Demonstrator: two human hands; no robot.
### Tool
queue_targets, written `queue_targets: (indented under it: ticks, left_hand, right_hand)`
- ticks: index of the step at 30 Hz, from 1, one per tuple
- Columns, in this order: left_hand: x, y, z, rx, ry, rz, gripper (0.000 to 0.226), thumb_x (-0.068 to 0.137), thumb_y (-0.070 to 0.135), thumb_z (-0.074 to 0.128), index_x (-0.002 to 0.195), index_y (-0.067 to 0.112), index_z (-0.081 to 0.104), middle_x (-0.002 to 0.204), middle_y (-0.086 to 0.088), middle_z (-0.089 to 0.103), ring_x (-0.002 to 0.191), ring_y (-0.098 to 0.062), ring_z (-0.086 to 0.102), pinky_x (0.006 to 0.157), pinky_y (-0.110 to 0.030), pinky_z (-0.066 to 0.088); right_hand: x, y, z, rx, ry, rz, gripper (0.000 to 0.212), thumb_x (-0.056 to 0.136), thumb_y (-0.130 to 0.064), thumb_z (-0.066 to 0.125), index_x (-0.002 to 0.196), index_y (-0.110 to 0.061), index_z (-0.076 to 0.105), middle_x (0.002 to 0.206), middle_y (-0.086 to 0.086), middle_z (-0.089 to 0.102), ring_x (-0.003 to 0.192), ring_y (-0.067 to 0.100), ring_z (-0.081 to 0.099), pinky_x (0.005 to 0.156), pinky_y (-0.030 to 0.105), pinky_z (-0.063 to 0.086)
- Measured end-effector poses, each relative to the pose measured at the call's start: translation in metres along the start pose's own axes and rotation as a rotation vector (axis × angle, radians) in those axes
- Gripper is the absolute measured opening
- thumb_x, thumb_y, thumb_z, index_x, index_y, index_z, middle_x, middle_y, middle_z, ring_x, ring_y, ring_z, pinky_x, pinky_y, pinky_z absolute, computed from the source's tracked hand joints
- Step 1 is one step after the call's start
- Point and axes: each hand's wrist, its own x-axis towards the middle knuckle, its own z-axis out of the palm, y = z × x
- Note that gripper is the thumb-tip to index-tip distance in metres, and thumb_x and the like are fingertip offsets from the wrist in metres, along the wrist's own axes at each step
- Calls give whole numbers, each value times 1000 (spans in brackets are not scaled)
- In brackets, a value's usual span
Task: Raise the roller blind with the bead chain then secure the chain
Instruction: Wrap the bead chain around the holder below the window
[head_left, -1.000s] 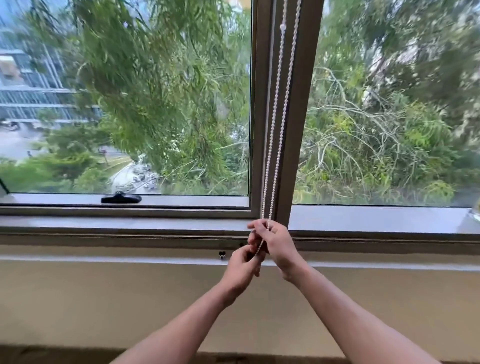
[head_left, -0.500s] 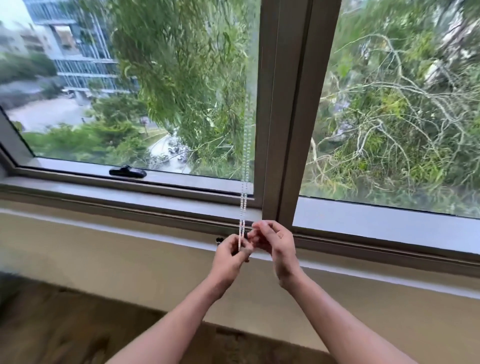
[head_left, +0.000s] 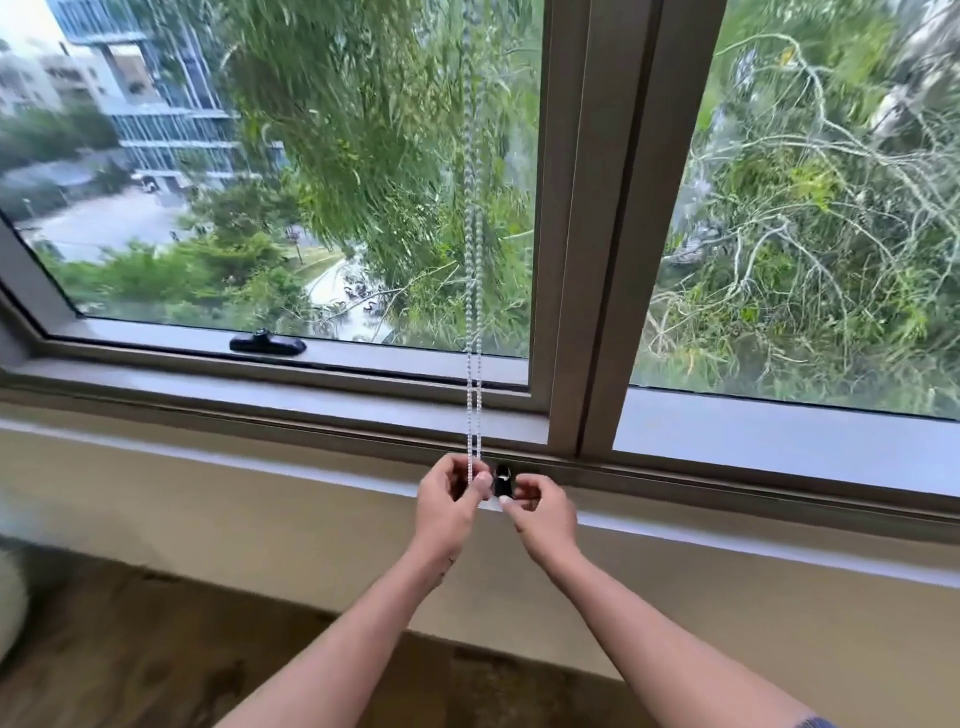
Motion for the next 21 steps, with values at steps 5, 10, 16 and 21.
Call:
queue_targets:
  ticks: [5, 10, 16, 21]
  left_hand:
    - [12, 0, -11, -68, -25, -8, 6, 90, 4, 69, 95, 7, 67, 81, -8, 76, 81, -25, 74, 82, -32, 59]
    - [25, -3, -24, -159, -29, 10, 8, 87, -1, 71, 95, -1, 69, 85, -22, 76, 80, -30, 75, 81, -39, 61]
    - [34, -5, -33, -175, -56, 39, 10, 87, -1, 73, 97, 1, 71, 87, -17, 77, 81, -24, 75, 78, -33, 61]
    - [39, -6, -39, -180, -61, 56, 9, 85, 1, 75, 92, 6, 73, 83, -8, 76, 78, -23, 72, 74, -34, 61]
  right_hand:
    - [5, 3, 19, -200, 95, -16, 30, 72, -46, 82, 85, -31, 60, 76, -11, 68, 80, 15, 69, 76, 35, 57]
    - [12, 7, 33, -299, 214, 37, 41, 69, -64, 76, 83, -28, 61, 82, -9, 70, 81, 17, 66, 70, 35, 54]
    - [12, 5, 42, -339, 328, 37, 42, 77, -65, 71, 83, -25, 61, 83, -7, 67, 82, 21, 64, 68, 37, 52]
    - [7, 8, 41, -331, 341, -41, 34, 84, -59, 71, 89, -26, 66, 88, -7, 64, 86, 21, 63, 69, 36, 50]
